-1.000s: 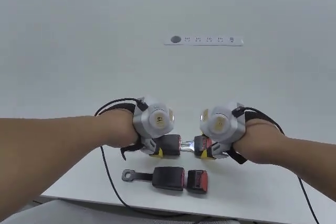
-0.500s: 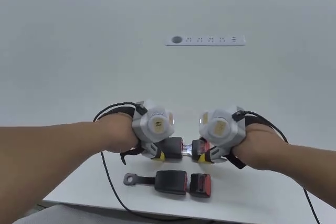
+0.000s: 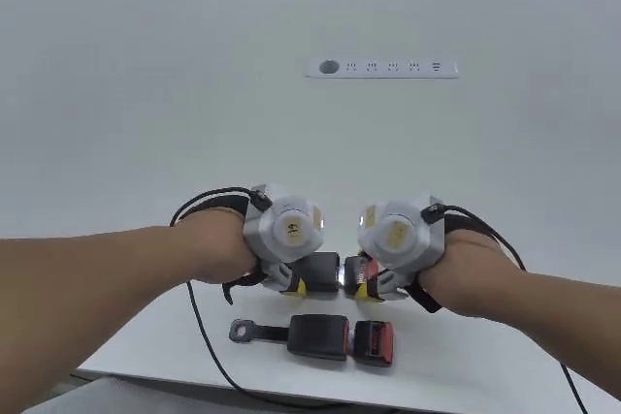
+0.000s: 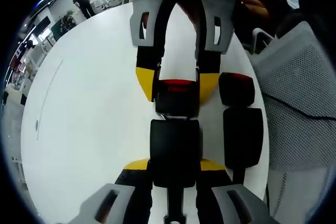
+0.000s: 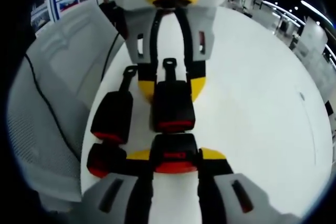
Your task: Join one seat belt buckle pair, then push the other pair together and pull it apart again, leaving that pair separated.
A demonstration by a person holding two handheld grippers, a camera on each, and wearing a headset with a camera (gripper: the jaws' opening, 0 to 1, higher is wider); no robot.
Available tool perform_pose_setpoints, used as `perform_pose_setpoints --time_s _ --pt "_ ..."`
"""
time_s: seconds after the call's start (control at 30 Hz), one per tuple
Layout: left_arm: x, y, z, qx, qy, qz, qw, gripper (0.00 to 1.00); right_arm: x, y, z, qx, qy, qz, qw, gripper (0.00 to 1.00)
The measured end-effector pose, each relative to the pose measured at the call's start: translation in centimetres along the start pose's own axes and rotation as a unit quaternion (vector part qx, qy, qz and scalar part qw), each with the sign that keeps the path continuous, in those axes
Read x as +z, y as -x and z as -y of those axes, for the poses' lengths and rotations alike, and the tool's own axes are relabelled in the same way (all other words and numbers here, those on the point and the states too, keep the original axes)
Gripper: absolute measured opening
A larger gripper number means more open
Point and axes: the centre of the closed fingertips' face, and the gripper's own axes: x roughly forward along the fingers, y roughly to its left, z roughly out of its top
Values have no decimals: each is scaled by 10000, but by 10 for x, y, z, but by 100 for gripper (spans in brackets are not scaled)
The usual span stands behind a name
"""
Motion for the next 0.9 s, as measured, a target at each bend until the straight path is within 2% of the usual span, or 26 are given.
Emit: perform_pose_setpoints --time_s 0.4,0.63,0.77,0.9 --pt "-1 0 0 16 9 -9 10000 32 -1 2 -1 3 145 -94 9999 31" --pt "-2 0 0 45 75 57 9999 32 -16 11 2 17 155 -159 9998 31" --pt "-1 0 0 50 100 100 9999 32 -23 16 -2 -14 185 -172 9997 32" --pt "-1 0 0 64 118 97 9999 33 -43 28 -4 -69 65 -226 9997 32"
